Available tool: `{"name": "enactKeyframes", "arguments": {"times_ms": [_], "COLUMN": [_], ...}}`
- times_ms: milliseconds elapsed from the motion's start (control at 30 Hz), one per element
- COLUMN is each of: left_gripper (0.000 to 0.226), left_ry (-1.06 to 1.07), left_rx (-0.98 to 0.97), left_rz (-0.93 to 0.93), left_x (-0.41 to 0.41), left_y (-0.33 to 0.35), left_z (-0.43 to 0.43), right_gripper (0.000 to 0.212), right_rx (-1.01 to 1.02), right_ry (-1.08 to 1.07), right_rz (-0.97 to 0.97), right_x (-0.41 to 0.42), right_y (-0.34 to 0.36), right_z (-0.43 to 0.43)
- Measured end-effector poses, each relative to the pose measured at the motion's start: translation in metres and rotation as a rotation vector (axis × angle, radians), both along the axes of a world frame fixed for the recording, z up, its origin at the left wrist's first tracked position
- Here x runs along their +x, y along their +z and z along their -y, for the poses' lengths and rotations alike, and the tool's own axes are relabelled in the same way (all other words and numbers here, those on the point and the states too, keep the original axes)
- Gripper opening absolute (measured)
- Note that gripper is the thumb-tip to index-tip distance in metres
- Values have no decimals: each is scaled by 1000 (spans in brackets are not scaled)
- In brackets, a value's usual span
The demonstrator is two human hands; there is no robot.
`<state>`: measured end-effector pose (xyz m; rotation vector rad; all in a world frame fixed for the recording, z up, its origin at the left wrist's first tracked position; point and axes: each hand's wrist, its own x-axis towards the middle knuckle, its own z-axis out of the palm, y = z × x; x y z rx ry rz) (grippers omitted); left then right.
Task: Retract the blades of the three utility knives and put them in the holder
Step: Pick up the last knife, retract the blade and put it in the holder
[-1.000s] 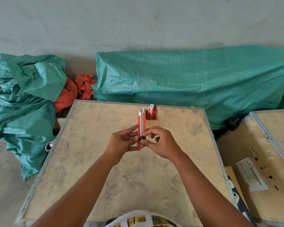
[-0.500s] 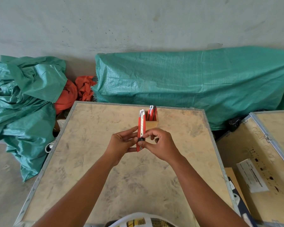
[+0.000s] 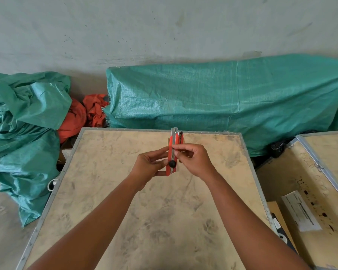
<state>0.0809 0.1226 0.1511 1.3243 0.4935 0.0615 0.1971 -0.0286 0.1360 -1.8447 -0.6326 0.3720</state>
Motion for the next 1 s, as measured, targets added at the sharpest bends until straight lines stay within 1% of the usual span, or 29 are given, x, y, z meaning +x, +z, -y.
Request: {"name": "enactKeyframes", "arguments": {"times_ms": [67, 133, 200, 233, 300, 367, 433, 500, 600, 700, 800, 1000], "left_gripper": [36, 31, 31, 35, 53, 79, 99, 109, 112, 105, 98, 95], "left_ry": [-4, 19, 54, 58, 4, -114, -235, -321, -367, -358, -345, -312], "left_rx": [-12, 7, 96, 173, 377, 574, 703, 769, 790, 714, 656, 619], "left_rz": [25, 4, -75, -115, -185, -244, -288, -312, -348, -372, -355, -347], "left_x": [21, 44, 68, 80, 98, 113, 128, 140, 151, 155, 155, 153], "left_y": [2, -2, -16, -25, -46, -64, -79, -91, -105, -116, -123, -125], "left_z": [-8, -18, -28, -33, -43, -51, -56, -57, -57, -58, -59, -57], "right_gripper": [27, 26, 25, 24, 23, 21, 20, 20, 22, 25, 26, 27], "right_rx": [14, 11, -13, -27, -58, -95, -128, -170, -215, -266, -305, -304], "right_ry": [-26, -70, -127, -159, -221, -262, -267, -243, -202, -165, -129, -158], "right_rz": [6, 28, 77, 109, 160, 212, 266, 307, 336, 333, 304, 280], "right_x": [20, 40, 60, 69, 84, 95, 102, 106, 110, 110, 109, 110], "right_y": [3, 1, -7, -12, -24, -37, -51, -64, -85, -101, -110, -114], "right_z": [-6, -12, -18, -21, -27, -34, -40, -45, -50, -51, -52, -50]}}
